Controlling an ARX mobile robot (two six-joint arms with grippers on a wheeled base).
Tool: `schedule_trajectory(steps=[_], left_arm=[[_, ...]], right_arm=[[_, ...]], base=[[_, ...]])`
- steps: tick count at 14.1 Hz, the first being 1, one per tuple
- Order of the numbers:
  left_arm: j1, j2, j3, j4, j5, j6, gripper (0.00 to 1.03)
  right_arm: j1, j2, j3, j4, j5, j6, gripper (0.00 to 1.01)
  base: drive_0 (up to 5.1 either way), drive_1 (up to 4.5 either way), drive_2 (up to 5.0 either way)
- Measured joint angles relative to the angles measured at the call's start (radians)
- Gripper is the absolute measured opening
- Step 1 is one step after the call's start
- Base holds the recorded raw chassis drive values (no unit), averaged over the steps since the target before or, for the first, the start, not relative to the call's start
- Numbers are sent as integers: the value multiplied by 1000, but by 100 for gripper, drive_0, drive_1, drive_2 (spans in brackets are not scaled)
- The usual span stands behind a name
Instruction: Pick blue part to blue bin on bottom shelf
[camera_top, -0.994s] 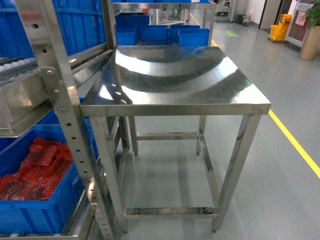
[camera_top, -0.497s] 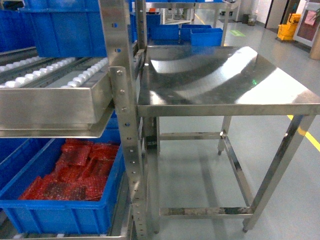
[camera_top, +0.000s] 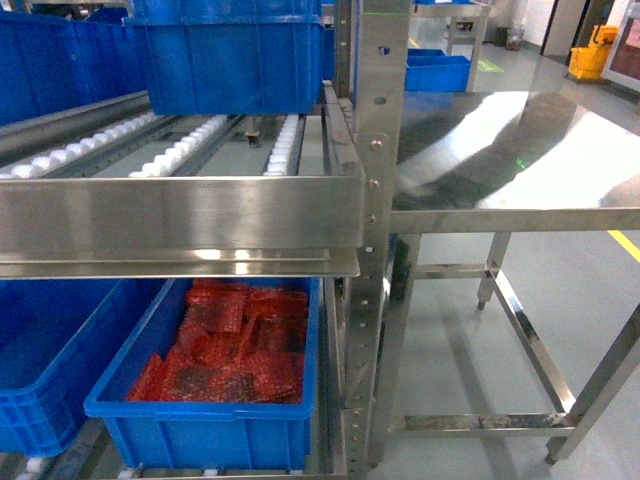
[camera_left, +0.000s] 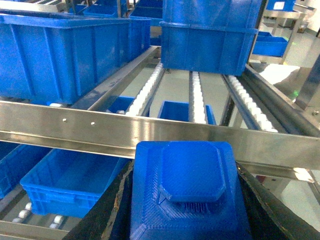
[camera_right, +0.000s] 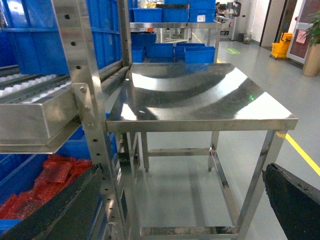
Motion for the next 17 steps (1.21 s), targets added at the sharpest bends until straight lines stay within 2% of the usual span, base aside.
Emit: schedule_trajectory(steps=[17], left_arm=[[0, 1, 0, 1, 0, 0, 43]], right_arm=[[0, 0, 0, 2, 0, 0, 98]], base=[[-492, 253, 253]])
